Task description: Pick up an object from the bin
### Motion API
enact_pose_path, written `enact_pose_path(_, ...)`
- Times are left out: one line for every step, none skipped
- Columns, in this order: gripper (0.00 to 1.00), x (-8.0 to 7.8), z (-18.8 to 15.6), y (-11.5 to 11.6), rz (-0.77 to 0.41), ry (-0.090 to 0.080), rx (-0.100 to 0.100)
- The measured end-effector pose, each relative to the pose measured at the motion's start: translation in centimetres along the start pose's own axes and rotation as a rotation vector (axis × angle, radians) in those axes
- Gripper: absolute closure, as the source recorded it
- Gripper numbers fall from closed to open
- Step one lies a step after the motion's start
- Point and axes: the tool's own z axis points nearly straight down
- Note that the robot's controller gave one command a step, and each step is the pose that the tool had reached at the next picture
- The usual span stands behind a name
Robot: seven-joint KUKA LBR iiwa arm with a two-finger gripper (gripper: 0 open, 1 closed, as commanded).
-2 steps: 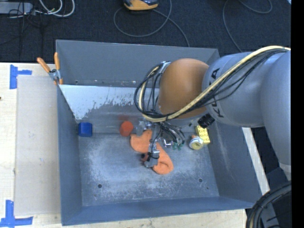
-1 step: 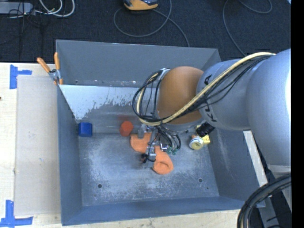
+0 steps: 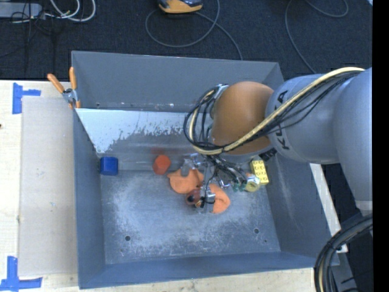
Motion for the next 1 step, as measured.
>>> enact_pose_path(0.0,0.0,0.86,-1.86,-0.152,-0.002,0.003)
